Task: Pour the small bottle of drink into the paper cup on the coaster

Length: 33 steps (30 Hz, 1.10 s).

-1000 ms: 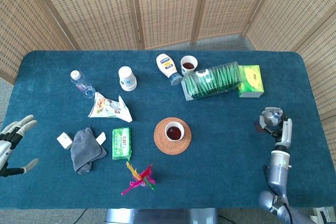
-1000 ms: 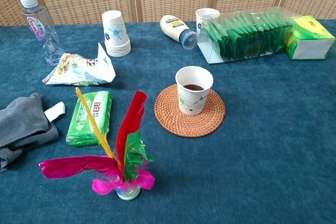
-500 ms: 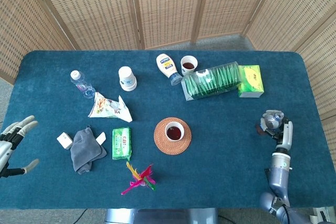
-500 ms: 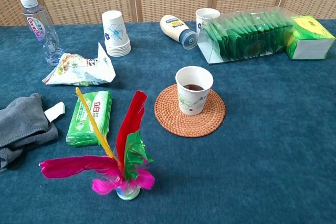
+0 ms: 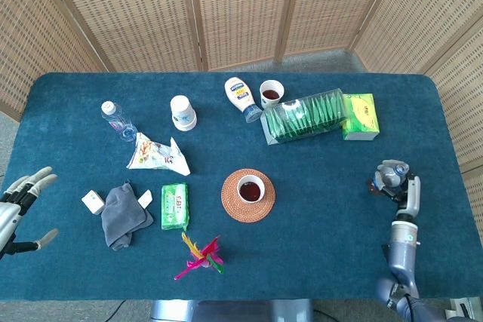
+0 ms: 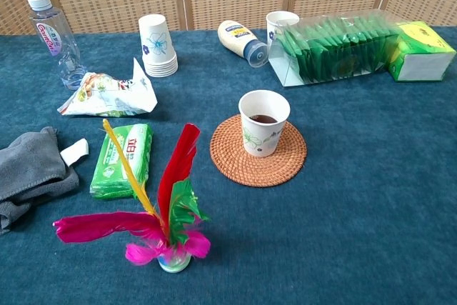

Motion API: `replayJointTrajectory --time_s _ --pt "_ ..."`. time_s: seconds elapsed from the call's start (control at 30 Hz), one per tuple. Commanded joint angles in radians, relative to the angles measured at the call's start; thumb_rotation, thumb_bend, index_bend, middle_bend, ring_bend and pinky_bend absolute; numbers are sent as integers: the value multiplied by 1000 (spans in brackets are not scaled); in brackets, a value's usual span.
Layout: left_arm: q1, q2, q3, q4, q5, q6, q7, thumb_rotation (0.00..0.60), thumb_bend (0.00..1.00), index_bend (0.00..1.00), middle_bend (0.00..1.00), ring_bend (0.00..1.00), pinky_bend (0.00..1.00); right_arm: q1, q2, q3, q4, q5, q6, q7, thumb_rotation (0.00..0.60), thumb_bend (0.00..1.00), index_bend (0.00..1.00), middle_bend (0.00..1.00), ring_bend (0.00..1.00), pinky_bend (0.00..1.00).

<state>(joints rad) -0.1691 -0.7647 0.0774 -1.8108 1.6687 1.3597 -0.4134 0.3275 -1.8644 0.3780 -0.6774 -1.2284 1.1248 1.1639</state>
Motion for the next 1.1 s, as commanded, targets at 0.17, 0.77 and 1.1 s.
replayJointTrajectory --time_s 0.17,0.77,1.1 --pt "1 0 2 -1 3 3 2 600 331 0 0 0 0 -3 -2 -35 29 -47 30 47 600 565 210 245 4 388" --pt "0 1 5 4 11 7 -7 600 332 0 0 0 0 -6 -3 -81 66 -84 38 56 600 352 53 0 0 104" --pt "-2 0 7 4 11 5 -4 600 331 0 0 0 0 -4 14 -104 61 -96 15 44 600 0 0 0 0 0"
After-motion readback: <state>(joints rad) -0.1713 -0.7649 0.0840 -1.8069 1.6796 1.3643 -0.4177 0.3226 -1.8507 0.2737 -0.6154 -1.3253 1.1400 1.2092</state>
